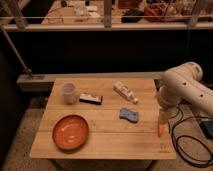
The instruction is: Pick up the ceramic bowl
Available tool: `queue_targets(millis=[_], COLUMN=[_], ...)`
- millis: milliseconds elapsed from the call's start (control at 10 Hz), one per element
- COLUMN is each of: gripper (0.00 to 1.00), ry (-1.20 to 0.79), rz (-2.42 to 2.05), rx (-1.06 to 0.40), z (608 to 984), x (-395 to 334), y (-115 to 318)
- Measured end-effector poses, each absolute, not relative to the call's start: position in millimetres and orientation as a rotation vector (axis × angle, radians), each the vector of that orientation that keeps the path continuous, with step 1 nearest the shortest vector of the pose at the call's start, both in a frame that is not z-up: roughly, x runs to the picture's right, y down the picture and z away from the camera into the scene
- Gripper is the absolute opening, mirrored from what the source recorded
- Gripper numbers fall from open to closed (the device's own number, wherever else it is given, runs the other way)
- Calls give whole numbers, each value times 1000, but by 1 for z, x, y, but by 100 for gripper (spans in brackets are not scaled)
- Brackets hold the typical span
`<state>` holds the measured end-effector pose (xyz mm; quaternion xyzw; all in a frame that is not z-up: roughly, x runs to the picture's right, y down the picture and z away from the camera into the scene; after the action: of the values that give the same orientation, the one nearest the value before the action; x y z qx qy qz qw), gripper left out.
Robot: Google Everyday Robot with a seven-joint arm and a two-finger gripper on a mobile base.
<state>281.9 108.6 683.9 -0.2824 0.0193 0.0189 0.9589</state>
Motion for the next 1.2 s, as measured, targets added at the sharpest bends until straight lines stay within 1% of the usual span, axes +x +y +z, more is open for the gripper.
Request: queue_targets(millis=[500,900,1200], gripper=[80,80,80], ry=[34,30,21], rz=[-47,-90,-139], rx=[-567,-577,-582], z=[677,673,669], x=[220,209,175], y=[116,126,135])
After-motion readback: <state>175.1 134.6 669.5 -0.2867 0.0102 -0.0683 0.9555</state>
